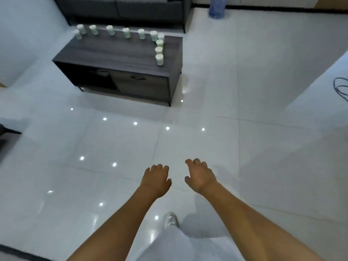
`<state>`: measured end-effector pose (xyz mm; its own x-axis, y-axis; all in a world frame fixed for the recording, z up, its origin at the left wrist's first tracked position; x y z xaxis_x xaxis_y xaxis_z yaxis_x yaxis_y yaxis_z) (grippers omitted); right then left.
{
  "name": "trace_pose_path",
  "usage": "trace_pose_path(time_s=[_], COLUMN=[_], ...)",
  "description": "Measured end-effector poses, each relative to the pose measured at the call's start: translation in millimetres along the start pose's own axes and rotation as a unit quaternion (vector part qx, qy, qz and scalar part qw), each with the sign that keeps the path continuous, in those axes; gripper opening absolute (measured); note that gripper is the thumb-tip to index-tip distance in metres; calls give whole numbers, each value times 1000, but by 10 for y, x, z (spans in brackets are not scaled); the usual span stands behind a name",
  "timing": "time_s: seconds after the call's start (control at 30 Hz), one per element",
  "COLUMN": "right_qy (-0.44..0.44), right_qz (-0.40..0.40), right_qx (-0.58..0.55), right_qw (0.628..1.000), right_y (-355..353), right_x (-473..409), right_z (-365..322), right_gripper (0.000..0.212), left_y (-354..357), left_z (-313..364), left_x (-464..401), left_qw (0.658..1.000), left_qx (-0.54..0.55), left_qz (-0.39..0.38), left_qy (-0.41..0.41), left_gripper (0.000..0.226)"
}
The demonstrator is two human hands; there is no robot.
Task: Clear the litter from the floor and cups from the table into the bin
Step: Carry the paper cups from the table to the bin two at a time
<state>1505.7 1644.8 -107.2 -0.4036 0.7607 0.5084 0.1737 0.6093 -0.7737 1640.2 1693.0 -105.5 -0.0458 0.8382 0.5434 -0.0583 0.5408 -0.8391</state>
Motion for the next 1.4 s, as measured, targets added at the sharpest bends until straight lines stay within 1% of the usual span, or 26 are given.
trace_pose_path(time_s=[0.1, 0.23, 0.3, 0.4, 0.53, 0.63, 0.7, 0.87, 1.07, 1.3, 1.4], right_qy=[-41, -75, -80, -89, -125, -152, -168, -191, -190, -179, -187], right_qz=[-24, -30, -47, -70, -83, -102, -99, -93, -108, -108, -102], right_qx=[9, 32, 46, 68, 96, 105, 111, 129, 140, 120, 102], right_qw=[999, 996, 995, 991, 984, 978, 975, 969, 966, 970, 972], right_y=[21, -121, -207, -336, -611, -873, -1072, -1434, -1485, -1603, -1654], right_x=[-406, -971, -1303, -1825, -2656, -3252, -3651, -4472, -5327, -6428, -6811], right_z=[-616, -1129, -1335, -1555, -1947, -2317, -2601, -3283, -4023, -5304, -5895], right_gripper=[56, 58, 59, 59, 56, 57, 57, 54, 54, 55, 55], left_y=[-112, -328, -426, -570, -876, -1148, -1377, -1883, -2191, -2697, -2911], left_z=[-701, -1300, -1573, -1949, -2542, -2941, -3210, -3908, -4908, -6486, -7121], left_x=[-82, -308, -477, -821, -1379, -1745, -1987, -2468, -2980, -3564, -3760], left_qw=[999, 995, 992, 989, 980, 971, 967, 956, 949, 945, 942], left_qx=[20, 53, 75, 91, 117, 139, 151, 175, 190, 197, 201], left_qz=[-7, 4, 6, -1, 4, -5, -1, 26, 29, 50, 64], left_qy=[-47, -82, -98, -119, -160, -192, -207, -233, -250, -256, -260], left_gripper=[46, 47, 47, 48, 49, 49, 49, 48, 49, 49, 48])
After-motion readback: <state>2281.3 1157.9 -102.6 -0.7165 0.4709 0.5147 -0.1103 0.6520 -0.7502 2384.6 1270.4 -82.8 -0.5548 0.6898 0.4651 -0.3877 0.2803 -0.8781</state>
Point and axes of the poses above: each hand's wrist, its own x-axis away from the middle knuckle, its own y-axis out of the palm, z = x × y, the point moved 6 cm from there along -x, towards the middle knuckle, and after that the axes turned 6 degrees about -x, right-handed, at the moved point
